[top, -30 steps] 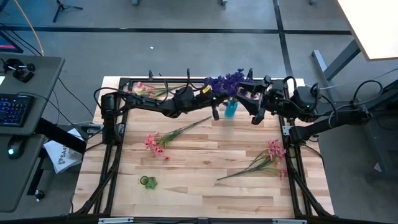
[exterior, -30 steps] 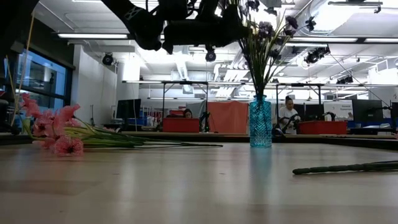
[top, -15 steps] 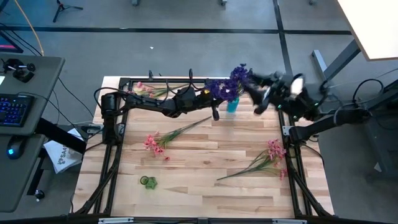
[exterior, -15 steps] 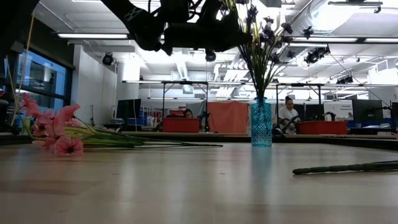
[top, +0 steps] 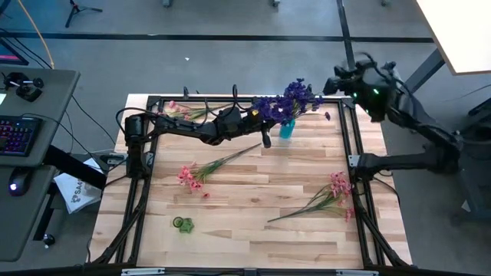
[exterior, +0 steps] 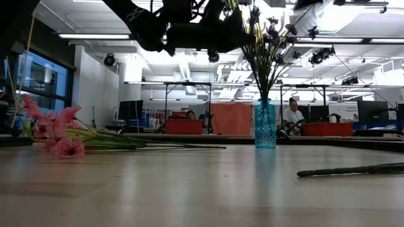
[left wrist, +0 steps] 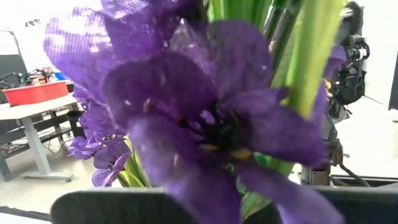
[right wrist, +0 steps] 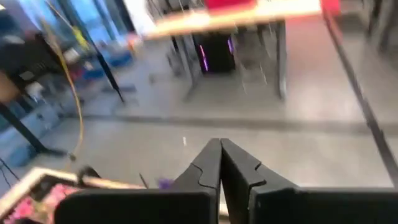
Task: Sort flowers into vase by color
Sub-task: Put the violet flowers into the blue vase
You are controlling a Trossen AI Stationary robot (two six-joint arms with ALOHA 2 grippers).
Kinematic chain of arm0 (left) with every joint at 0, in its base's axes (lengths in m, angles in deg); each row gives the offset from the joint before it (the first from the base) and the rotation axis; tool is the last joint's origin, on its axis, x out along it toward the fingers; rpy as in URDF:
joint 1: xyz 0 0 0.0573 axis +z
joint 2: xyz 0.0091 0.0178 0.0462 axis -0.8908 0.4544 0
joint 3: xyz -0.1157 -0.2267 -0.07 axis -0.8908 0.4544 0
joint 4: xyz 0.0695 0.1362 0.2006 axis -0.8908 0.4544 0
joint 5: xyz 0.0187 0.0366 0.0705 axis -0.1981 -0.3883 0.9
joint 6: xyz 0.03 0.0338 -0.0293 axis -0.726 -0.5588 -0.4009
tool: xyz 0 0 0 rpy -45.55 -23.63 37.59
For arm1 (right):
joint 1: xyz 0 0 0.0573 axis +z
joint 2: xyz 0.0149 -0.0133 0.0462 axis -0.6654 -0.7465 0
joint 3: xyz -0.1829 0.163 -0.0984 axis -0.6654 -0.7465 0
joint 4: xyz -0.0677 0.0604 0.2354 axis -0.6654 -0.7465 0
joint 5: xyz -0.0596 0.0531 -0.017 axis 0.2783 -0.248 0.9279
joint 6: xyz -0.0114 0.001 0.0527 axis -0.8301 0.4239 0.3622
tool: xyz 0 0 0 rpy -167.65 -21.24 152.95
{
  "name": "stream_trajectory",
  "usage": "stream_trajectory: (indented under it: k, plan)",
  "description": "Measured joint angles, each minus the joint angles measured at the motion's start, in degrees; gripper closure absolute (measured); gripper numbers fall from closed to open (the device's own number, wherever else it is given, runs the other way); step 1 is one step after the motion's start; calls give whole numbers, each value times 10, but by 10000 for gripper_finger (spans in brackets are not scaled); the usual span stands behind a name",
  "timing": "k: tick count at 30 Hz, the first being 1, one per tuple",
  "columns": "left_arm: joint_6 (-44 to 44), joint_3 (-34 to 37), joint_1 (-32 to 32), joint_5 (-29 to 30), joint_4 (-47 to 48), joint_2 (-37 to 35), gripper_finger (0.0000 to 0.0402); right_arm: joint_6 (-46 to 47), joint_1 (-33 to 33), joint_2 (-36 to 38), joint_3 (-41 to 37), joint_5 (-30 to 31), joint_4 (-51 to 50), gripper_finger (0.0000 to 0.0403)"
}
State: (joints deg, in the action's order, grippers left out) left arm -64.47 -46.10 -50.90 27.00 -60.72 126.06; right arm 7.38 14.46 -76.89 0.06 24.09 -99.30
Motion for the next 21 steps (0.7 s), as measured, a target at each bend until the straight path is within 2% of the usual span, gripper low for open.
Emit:
stream_trajectory:
  k: [6,8,10,12,14,21]
  plan:
    - [0,0,0,0,0,0,402,53,-257,-2,-84,-237,-5,401]
    - [0,0,0,0,0,0,402,78,-331,-8,-124,-344,15,402]
    - [0,0,0,3,0,0,402,115,-377,-23,-168,-451,39,402]
    - [2,0,0,5,0,0,402,149,-395,-41,-214,-511,47,402]
    - [6,0,0,6,1,0,402,170,-398,-57,-260,-541,74,402]
    - [6,0,0,19,1,0,402,259,-350,-123,-366,-589,284,403]
